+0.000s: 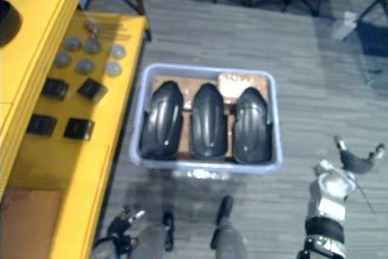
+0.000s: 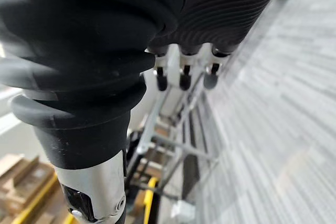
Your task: Walk over and take plastic housings, then place them on the shelf
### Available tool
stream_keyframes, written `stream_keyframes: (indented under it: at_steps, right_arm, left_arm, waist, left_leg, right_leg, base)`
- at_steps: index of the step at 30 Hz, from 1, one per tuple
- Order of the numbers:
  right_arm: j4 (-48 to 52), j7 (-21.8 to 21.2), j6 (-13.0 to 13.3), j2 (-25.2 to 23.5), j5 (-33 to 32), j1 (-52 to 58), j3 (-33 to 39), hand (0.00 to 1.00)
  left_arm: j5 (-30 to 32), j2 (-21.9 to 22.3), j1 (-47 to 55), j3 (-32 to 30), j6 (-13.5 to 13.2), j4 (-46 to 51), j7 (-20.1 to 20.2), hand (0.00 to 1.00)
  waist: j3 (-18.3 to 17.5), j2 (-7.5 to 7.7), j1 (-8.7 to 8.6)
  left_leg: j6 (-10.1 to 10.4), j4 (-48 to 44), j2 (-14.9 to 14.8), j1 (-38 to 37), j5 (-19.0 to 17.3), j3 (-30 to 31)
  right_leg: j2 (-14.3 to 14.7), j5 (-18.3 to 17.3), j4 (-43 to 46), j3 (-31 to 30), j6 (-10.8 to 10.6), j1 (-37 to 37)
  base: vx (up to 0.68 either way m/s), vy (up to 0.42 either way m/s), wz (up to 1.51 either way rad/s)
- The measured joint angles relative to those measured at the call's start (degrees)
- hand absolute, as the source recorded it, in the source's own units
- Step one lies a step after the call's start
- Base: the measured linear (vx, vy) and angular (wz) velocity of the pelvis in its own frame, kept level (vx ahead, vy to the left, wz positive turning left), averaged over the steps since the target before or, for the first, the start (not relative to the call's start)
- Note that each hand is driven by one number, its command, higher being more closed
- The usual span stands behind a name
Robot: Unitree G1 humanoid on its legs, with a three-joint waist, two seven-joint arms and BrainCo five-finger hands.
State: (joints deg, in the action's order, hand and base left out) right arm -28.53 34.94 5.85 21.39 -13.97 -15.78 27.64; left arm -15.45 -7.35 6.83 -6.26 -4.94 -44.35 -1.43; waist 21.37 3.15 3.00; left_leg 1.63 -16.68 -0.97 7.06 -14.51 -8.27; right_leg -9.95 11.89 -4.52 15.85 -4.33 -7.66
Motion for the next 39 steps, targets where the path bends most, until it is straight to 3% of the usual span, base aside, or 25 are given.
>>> stream_keyframes:
  at_steps: [6, 9, 18, 32, 39]
  right_arm:
    - [-3.4, -3.2, -0.1, 3.8, 0.0, -4.2, 0.0, 0.00]
    - [-6.8, -4.1, -2.0, 5.6, -0.1, -5.9, -0.4, 0.00]
    - [-12.7, -8.6, -2.4, 10.1, -1.6, -10.5, -4.4, 0.00]
    - [-12.3, -15.5, -4.0, 13.1, 1.5, -16.0, -14.5, 0.00]
    - [-12.0, -18.2, -8.2, 13.7, 3.1, -16.2, -16.5, 0.00]
  left_arm:
    - [-2.2, -0.6, 0.0, -0.1, -0.9, -0.7, 1.2, 0.00]
    - [-2.2, -0.4, 0.0, -0.1, -1.4, -0.9, 2.1, 0.00]
    - [-3.2, -0.5, -0.1, 0.5, -3.8, -1.4, 3.7, 0.00]
    - [-4.8, -0.9, -0.2, 2.6, -4.9, -1.4, 5.6, 0.00]
    - [-4.8, -0.9, -0.2, 2.7, -5.0, -1.4, 6.6, 0.00]
  waist:
    - [3.8, -1.35, 0.91]
    - [4.7, -1.89, 1.29]
    - [7.0, -2.08, 2.26]
    - [8.2, -2.32, 3.50]
    - [8.2, -2.23, 4.09]
  left_leg:
    - [-0.3, -1.9, 0.6, 3.9, 0.2, 1.8]
    - [-0.3, -1.9, 0.6, 4.1, 0.2, 2.6]
    - [-0.3, -4.0, 0.9, 7.1, 0.2, 3.5]
    - [-0.3, -6.3, 0.7, 10.2, 0.2, 5.0]
    - [-0.3, -7.9, 0.6, 12.0, 0.2, 5.2]
  right_leg:
    - [-0.5, 0.4, 0.0, 0.9, 0.2, -2.5]
    - [-0.5, 0.4, 0.1, 1.4, 0.2, -2.4]
    - [-0.8, 0.4, 1.1, 1.5, 0.2, -4.5]
    - [-0.9, 0.3, 3.3, 1.9, 0.2, -7.0]
    - [-0.9, 0.2, 4.4, 1.5, 0.4, -8.5]
  base:
    - [-0.01, 0.004, 0.08]
    - [0.01, -0.007, 0.09]
    - [-0.01, 0.004, 0.03]
    - [-0.04, -0.004, 0.03]
    - [-0.04, -0.003, 0.00]
